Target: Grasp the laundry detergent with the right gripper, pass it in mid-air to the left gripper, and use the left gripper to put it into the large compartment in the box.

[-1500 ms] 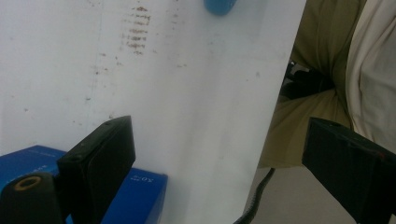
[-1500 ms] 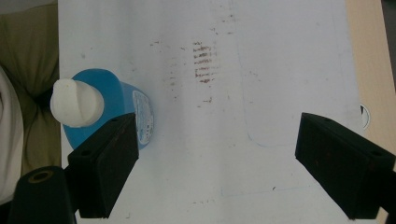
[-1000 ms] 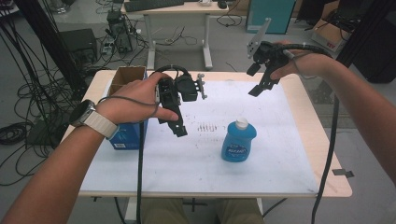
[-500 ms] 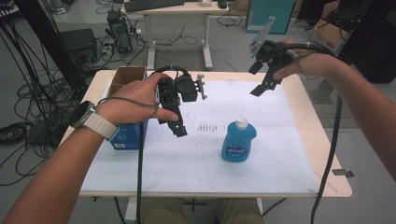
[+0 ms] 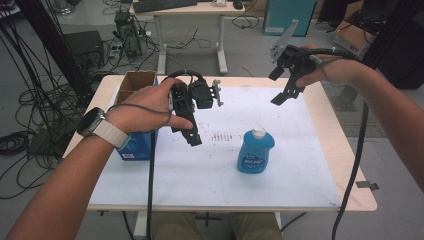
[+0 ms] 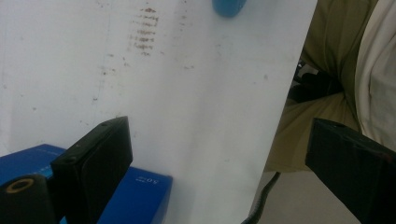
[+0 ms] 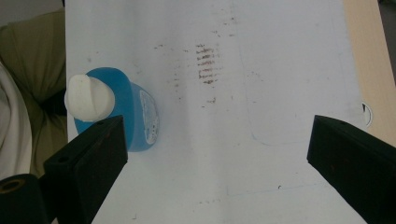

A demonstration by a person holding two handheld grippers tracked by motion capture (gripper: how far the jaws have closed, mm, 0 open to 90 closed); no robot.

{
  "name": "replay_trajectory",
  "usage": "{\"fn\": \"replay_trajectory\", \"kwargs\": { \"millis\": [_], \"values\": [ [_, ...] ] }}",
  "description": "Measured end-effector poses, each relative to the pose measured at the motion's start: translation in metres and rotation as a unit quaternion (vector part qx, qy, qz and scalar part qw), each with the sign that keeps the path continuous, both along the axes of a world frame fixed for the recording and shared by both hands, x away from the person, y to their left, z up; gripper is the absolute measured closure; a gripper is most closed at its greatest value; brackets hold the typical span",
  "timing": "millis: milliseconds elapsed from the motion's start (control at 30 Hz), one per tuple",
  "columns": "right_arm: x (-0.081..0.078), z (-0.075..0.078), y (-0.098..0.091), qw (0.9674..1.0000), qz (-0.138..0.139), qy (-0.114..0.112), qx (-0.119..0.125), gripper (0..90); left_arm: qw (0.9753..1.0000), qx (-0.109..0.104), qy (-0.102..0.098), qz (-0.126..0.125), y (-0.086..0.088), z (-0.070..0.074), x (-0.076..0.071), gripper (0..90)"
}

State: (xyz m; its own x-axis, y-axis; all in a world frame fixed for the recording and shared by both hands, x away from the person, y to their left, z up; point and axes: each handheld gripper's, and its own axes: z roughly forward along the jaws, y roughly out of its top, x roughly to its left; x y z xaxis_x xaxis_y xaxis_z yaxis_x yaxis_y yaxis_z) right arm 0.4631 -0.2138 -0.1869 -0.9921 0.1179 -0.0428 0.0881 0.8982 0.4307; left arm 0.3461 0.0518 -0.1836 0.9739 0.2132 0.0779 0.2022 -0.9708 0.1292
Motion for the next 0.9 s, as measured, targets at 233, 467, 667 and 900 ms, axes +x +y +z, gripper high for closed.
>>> {"fn": "replay_trajectory", "kwargs": {
  "millis": [233, 467, 667, 900],
  "values": [
    [-0.002, -0.001, -0.003, 1.0000, 0.005, 0.001, 0.001, 5.9, 1.0000, 0.001, 0.001, 0.000, 0.000, -0.002, 0.001, 8.0],
    [-0.005, 0.001, -0.005, 1.0000, 0.007, -0.002, -0.001, 6.5, 0.9990, -0.030, 0.003, 0.032, 0.000, -0.008, -0.003, 8.1],
    [-0.009, -0.002, -0.009, 1.0000, 0.006, 0.002, 0.005, 6.8, 0.9989, -0.032, 0.005, 0.034, 0.001, -0.009, -0.002, 8.1],
    [-0.015, -0.007, -0.014, 1.0000, 0.008, 0.003, 0.004, 6.8, 0.9987, -0.033, 0.010, 0.036, 0.002, -0.011, -0.002, 8.1]
  ]
}}
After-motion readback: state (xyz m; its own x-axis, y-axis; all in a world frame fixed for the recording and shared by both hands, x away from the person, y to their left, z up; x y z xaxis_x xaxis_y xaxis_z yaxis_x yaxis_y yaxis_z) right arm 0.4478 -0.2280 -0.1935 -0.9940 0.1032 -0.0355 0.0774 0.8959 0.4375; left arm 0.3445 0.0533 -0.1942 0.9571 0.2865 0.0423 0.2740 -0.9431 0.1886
